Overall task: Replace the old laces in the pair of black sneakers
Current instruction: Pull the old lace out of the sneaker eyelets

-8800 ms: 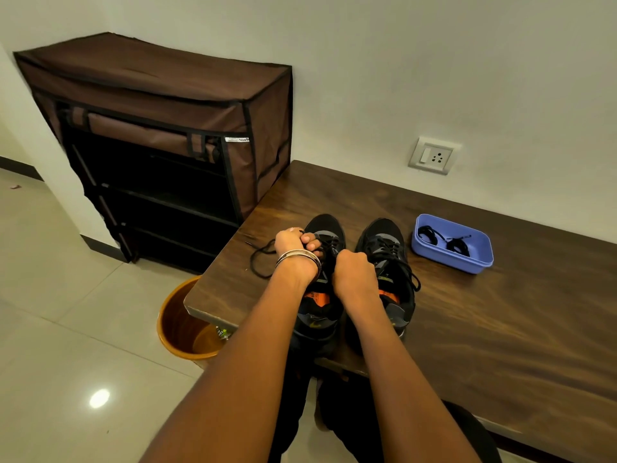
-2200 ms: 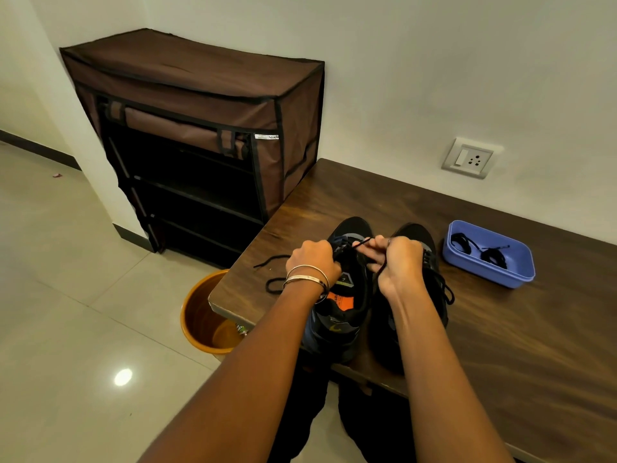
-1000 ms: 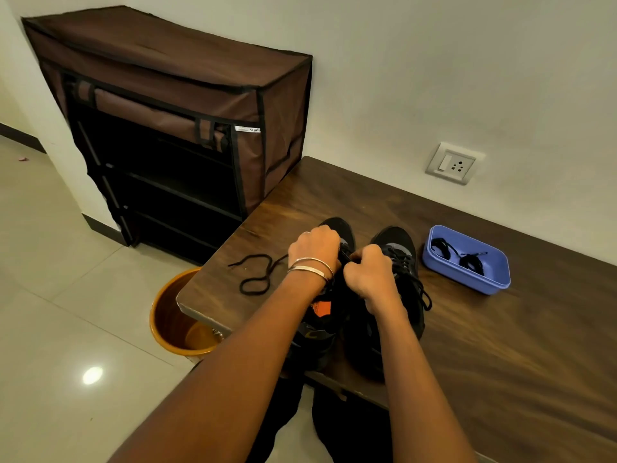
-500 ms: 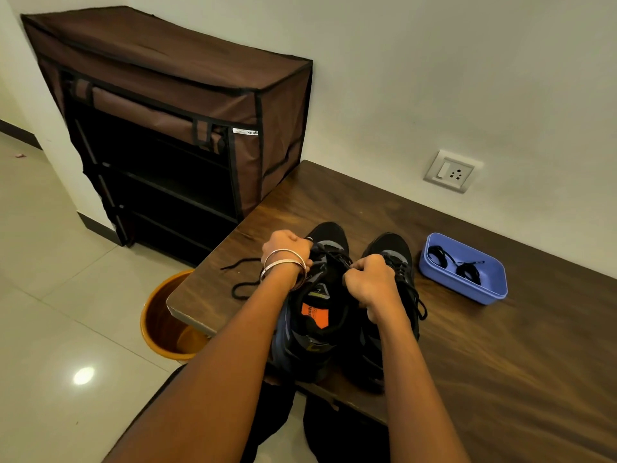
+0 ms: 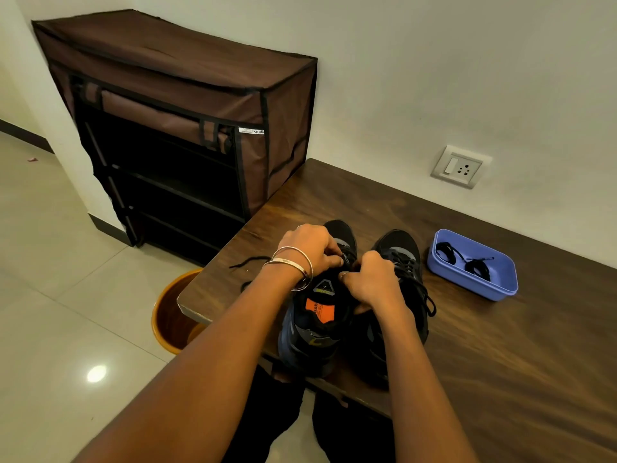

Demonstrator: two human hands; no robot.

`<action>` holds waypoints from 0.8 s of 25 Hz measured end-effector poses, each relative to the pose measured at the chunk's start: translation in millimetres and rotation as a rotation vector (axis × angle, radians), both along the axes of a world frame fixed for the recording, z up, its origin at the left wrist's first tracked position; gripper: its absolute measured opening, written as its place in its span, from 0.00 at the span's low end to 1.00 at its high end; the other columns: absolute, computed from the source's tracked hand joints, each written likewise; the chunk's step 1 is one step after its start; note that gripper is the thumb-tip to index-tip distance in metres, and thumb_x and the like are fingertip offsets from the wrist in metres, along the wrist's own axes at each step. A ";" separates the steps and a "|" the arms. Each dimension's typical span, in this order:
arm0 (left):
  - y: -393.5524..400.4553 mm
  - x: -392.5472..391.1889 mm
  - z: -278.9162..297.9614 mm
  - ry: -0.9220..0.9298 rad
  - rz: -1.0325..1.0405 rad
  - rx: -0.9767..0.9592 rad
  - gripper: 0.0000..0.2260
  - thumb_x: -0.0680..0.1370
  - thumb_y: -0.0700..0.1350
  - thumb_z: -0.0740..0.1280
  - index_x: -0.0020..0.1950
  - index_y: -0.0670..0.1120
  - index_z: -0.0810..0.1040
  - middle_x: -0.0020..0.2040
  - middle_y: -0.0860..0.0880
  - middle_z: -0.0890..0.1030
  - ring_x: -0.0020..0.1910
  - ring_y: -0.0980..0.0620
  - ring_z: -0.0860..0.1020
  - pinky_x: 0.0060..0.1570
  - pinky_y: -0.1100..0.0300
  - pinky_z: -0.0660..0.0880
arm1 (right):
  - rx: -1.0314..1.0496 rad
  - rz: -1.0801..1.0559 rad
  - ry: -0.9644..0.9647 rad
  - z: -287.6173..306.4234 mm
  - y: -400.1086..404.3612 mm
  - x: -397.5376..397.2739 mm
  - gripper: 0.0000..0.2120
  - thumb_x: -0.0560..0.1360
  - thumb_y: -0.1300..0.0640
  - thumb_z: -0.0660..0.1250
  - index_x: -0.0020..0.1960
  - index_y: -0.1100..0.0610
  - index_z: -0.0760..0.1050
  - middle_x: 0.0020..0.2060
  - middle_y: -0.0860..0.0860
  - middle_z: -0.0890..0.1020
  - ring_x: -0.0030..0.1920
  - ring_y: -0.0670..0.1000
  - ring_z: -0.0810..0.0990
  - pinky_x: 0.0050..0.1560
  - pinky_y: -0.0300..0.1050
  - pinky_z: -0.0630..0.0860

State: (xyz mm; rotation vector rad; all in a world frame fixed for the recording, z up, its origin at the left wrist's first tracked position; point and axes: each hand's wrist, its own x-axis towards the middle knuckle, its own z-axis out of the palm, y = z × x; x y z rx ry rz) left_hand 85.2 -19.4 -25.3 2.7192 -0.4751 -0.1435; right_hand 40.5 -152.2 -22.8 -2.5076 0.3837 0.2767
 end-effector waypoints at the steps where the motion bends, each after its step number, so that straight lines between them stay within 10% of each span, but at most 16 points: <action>1: -3.1 -0.5 -0.3 0.001 0.028 -0.025 0.10 0.76 0.55 0.68 0.57 0.58 0.82 0.55 0.51 0.80 0.54 0.49 0.77 0.51 0.54 0.76 | -0.002 -0.003 -0.005 0.0 0.0 -0.7 0.13 0.75 0.52 0.70 0.52 0.60 0.72 0.49 0.58 0.79 0.40 0.61 0.83 0.34 0.53 0.83; 9: -22.4 -9.2 5.1 -0.053 0.107 0.067 0.07 0.79 0.49 0.64 0.53 0.49 0.78 0.55 0.47 0.76 0.54 0.43 0.77 0.50 0.50 0.75 | -0.018 -0.005 -0.017 -0.7 -0.1 -2.6 0.12 0.76 0.54 0.70 0.52 0.60 0.71 0.47 0.58 0.79 0.42 0.60 0.83 0.38 0.52 0.83; 16: 35.6 0.8 -2.2 -0.154 0.818 -0.556 0.05 0.78 0.49 0.65 0.48 0.48 0.77 0.50 0.45 0.80 0.50 0.41 0.78 0.46 0.50 0.75 | -0.008 0.011 -0.002 -7.0 0.8 1.4 0.12 0.75 0.51 0.69 0.47 0.59 0.72 0.46 0.57 0.81 0.43 0.62 0.83 0.49 0.56 0.82; 20: 35.2 3.2 -7.0 -0.134 0.650 -0.439 0.13 0.75 0.45 0.65 0.59 0.52 0.78 0.58 0.47 0.77 0.59 0.43 0.73 0.55 0.50 0.71 | 0.010 0.020 0.008 -7.0 -1.4 3.8 0.12 0.75 0.51 0.69 0.48 0.59 0.73 0.46 0.57 0.81 0.43 0.62 0.83 0.49 0.57 0.82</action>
